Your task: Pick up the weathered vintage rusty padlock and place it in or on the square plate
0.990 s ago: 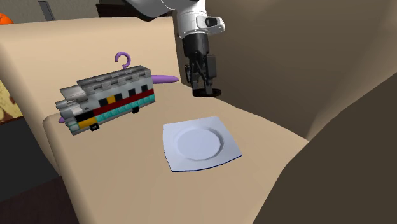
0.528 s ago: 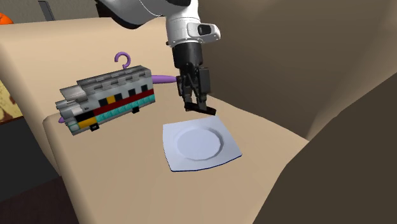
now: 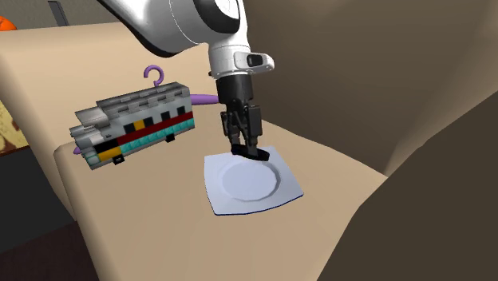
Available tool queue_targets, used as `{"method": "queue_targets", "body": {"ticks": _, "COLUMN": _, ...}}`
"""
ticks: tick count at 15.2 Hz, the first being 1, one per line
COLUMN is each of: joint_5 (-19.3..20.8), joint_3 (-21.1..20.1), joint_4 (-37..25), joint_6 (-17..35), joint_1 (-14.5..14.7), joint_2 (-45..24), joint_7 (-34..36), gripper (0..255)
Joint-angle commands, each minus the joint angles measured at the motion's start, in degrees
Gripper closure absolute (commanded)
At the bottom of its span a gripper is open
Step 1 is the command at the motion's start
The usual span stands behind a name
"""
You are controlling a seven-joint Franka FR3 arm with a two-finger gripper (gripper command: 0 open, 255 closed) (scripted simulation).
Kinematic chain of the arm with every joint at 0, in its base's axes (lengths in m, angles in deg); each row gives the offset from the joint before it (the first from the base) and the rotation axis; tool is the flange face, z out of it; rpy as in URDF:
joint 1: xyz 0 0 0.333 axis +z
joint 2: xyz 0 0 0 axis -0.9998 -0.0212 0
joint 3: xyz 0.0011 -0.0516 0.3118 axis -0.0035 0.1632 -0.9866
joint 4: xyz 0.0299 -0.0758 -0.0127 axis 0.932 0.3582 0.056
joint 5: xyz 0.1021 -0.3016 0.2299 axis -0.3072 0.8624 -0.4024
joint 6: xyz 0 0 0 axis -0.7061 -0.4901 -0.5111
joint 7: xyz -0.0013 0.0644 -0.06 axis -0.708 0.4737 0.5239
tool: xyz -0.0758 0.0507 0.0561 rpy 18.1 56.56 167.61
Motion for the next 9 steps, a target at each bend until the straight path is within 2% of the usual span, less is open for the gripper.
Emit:
{"method": "queue_targets", "body": {"ticks": 1, "joint_5": 0.38, "joint_3": 0.03, "joint_4": 0.43, "joint_6": 1.27, "joint_1": 0.04, "joint_2": -0.99, "joint_7": 0.74, "gripper": 255}}
{"method": "queue_targets", "body": {"ticks": 9, "joint_5": 0.91, "joint_3": 0.14, "joint_4": 0.91, "joint_6": 2.81, "joint_1": 0.03, "joint_2": -2.23, "joint_7": 1.56, "gripper": 255}}
